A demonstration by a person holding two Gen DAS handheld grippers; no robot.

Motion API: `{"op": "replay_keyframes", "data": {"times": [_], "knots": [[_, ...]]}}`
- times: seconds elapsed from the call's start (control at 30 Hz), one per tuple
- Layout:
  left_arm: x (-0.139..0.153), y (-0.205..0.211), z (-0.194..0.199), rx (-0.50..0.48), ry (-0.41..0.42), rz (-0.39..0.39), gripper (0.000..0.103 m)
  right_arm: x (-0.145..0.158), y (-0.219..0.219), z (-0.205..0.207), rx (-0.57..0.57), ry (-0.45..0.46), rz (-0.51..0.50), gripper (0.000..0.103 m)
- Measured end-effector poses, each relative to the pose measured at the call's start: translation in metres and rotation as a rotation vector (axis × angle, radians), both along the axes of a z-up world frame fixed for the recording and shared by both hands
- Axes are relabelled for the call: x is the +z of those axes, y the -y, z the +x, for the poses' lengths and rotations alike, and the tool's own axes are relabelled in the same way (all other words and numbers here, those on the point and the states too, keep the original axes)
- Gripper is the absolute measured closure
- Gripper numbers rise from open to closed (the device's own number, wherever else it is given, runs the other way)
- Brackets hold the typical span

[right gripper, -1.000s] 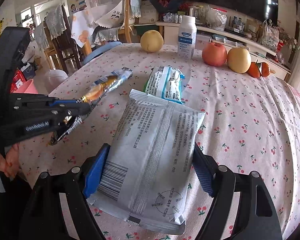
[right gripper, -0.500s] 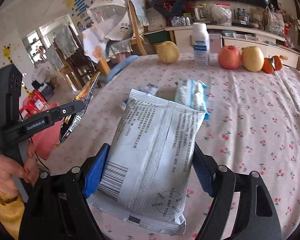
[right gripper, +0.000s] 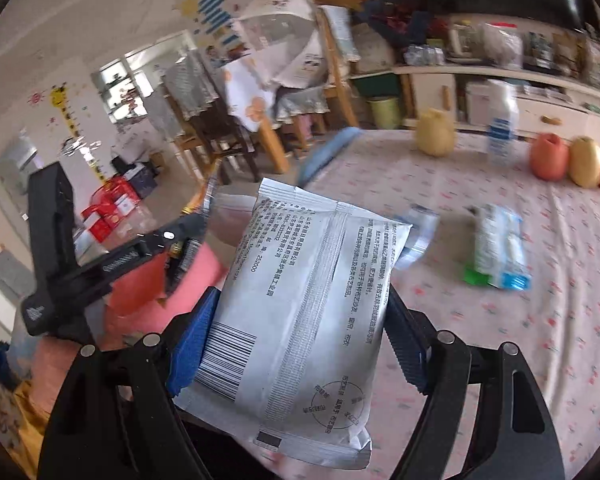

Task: Collect trash
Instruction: 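Carry the coffee stick and white packet to the pink bucket with both tools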

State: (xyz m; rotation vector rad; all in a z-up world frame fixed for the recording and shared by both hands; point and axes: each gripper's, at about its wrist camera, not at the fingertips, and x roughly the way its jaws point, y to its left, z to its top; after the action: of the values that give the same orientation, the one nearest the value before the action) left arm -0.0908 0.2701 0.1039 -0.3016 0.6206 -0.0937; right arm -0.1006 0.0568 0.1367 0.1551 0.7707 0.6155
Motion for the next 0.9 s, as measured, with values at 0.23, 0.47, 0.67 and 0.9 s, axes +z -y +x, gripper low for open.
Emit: {"op": "replay_keyframes", "data": {"times": [0.23, 0.47, 0.67, 0.9], "knots": [[-0.004, -0.061, -0.016, 0.197, 0.006, -0.058, 0.092, 0.021, -0.085, 0.002, 0.141, 0.043, -0.012, 0.024], [-0.016, -0.116, -0.028, 0.385, -0.029, -0.117, 0.092, 0.029, -0.168, 0.008, 0.250, 0.057, -0.021, 0.024], [-0.028, -0.145, -0.035, 0.466, -0.069, -0.183, 0.092, 0.024, -0.222, 0.012, 0.315, 0.051, -0.018, 0.024], [-0.039, -0.164, -0.043, 0.573, -0.114, -0.182, 0.083, 0.011, -0.257, 0.033, 0.313, 0.024, -0.006, 0.012]]}}
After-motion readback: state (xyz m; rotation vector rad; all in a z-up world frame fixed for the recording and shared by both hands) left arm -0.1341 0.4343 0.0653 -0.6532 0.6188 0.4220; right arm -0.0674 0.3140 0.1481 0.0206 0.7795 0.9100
